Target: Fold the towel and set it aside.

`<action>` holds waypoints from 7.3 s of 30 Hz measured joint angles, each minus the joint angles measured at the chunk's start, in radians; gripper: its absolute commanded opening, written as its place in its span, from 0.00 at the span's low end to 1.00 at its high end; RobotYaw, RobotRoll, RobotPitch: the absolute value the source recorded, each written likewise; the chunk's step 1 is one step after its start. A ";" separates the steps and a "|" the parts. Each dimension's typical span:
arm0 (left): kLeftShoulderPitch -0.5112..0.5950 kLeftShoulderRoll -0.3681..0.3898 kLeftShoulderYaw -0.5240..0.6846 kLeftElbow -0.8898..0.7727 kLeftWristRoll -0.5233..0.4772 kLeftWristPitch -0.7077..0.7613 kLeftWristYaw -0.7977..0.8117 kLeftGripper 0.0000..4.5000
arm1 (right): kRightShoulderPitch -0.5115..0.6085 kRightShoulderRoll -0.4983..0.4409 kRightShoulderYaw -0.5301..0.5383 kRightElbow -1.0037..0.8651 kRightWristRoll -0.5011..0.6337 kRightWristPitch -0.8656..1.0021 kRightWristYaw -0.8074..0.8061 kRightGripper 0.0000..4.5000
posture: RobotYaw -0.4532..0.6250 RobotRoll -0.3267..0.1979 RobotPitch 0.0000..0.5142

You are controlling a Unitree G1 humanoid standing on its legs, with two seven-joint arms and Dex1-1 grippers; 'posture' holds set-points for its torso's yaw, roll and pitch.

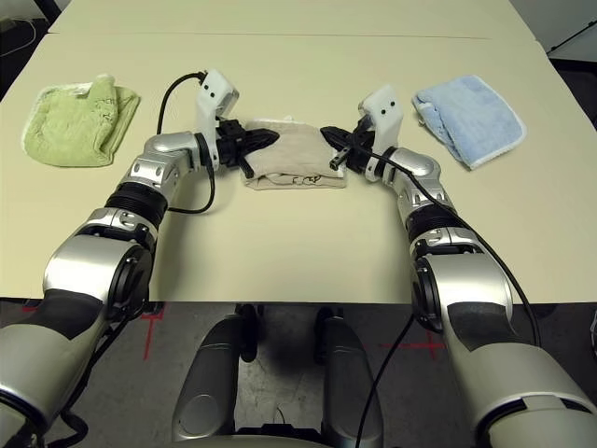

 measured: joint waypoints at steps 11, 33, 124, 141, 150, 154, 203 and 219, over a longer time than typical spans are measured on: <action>0.040 0.071 0.055 -0.161 -0.065 0.017 -0.097 0.01 | 0.026 -0.075 -0.123 -0.107 0.184 0.000 0.321 0.00 | 0.48 0.62 0.49; 0.325 0.230 0.043 -0.547 -0.138 0.031 -0.228 1.00 | 0.268 -0.259 -0.037 -0.426 0.234 0.114 0.623 0.99 | 0.47 0.62 0.50; 0.425 0.295 -0.004 -0.736 -0.179 0.095 -0.243 1.00 | 0.002 -0.157 -0.278 -0.289 0.430 0.782 0.184 0.01 | 0.47 0.62 0.49; 0.415 0.283 -0.006 -0.694 -0.178 0.092 -0.250 1.00 | -0.027 -0.229 -0.428 -0.189 0.456 0.411 0.024 0.01 | 0.44 0.62 0.47; 0.414 0.276 -0.007 -0.679 -0.179 0.092 -0.250 1.00 | -0.018 -0.258 -0.469 -0.119 0.456 0.289 -0.073 0.01 | 0.43 0.62 0.48; 0.414 0.276 -0.007 -0.679 -0.179 0.093 -0.250 1.00 | -0.013 -0.281 -0.480 -0.111 0.456 0.266 -0.097 0.01 | 0.43 0.62 0.48; 0.414 0.246 -0.001 -0.708 -0.182 0.151 -0.222 1.00 | 0.385 -0.514 -0.457 -0.470 0.482 0.459 -0.005 0.99 | 0.41 0.62 0.50; 0.399 0.102 0.098 -0.647 -0.153 0.104 0.256 1.00 | 0.129 -0.149 -0.306 -0.311 0.310 0.156 -0.254 0.99 | 0.47 0.62 0.51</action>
